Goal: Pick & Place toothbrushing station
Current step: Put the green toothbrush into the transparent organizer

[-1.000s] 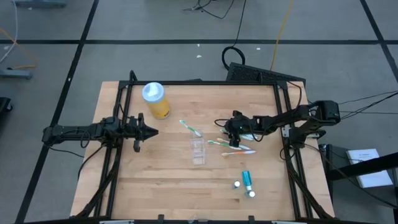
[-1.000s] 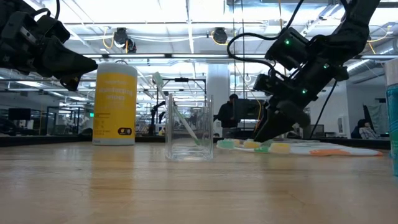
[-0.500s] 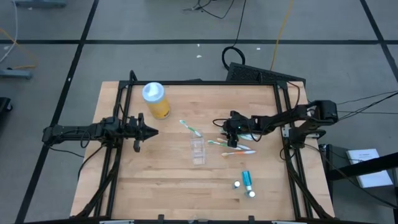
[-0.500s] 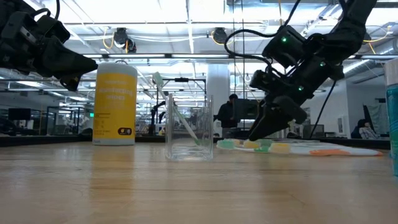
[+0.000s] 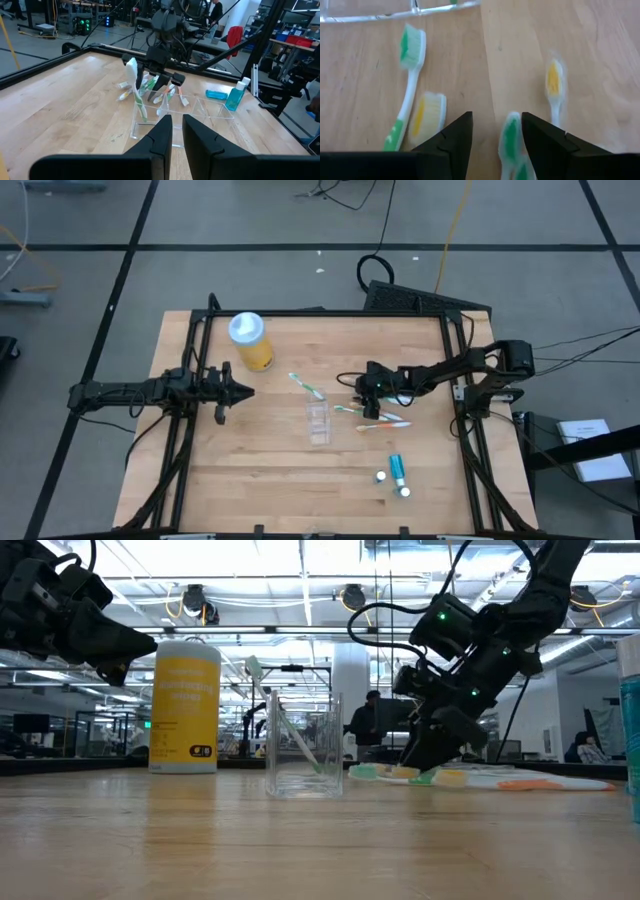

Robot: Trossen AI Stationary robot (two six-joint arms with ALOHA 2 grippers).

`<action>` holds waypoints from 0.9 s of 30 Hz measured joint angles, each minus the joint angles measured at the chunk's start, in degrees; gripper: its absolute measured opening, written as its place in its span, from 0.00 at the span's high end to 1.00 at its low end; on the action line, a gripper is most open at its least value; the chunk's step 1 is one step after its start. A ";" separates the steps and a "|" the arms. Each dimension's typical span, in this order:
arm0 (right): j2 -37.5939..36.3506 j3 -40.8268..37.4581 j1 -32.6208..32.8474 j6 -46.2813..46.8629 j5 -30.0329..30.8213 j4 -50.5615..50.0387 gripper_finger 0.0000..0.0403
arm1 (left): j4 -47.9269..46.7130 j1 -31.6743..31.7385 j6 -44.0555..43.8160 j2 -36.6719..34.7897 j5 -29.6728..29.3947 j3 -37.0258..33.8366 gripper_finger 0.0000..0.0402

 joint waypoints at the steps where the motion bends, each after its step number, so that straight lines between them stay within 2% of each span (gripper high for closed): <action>1: -0.44 0.02 0.02 0.00 0.53 -0.97 0.59 | 0.02 0.01 0.00 0.00 0.00 0.00 0.88; 11: -1.50 0.00 -0.02 2.78 0.41 -4.62 0.62 | 0.04 0.00 0.00 0.00 -0.02 0.00 0.88; 22: -1.45 -0.04 0.02 2.74 -0.23 -4.72 0.88 | 0.02 0.02 -0.01 0.00 0.00 0.00 0.88; 27: -1.45 -0.09 0.02 2.58 0.06 -4.55 0.89 | 0.00 0.02 -0.02 0.00 0.00 0.00 0.88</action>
